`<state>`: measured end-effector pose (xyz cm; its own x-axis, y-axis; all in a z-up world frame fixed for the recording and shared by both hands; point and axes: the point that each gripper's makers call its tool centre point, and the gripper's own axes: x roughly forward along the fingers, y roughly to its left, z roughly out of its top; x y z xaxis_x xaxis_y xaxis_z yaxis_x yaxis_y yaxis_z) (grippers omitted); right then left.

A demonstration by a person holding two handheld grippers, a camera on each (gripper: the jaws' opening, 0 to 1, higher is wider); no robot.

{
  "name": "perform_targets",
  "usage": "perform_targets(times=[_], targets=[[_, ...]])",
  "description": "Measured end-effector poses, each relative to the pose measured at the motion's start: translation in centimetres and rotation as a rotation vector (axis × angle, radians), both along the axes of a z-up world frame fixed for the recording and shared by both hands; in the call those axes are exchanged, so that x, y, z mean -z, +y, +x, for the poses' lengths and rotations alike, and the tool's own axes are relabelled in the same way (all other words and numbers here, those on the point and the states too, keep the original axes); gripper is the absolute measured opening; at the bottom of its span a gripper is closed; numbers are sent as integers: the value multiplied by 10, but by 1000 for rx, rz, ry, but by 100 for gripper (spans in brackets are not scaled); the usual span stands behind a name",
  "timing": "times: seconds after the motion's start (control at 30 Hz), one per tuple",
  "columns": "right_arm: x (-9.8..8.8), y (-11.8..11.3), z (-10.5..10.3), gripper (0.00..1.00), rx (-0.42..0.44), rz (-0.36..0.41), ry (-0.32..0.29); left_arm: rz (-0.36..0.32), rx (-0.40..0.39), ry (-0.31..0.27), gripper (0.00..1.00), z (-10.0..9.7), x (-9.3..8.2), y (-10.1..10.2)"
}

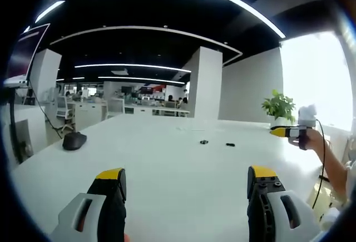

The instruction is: Snap the two parts of the plastic buckle together until the buckle closes and remains connected.

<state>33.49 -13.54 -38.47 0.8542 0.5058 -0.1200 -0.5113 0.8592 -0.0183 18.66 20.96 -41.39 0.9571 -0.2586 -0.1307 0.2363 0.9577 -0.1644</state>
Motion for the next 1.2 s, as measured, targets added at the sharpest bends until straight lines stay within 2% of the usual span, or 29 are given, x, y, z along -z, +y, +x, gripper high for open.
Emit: perform_targets(times=[0.63,0.9,1.0,1.2], targets=[[-9,21,18,89,-29,-20,5,-11,16,-3,92,3,0,-6],[-7,31,33,90,-52,-37,20,-12,13,-7,92,2,-1,-5],[-7,36,38,92,-64,-21,26,-14,11,-6,92,2,-1,-4],[-7,40,48,93,-60,-29,17,-11,12,-5,92,1,0,-5]])
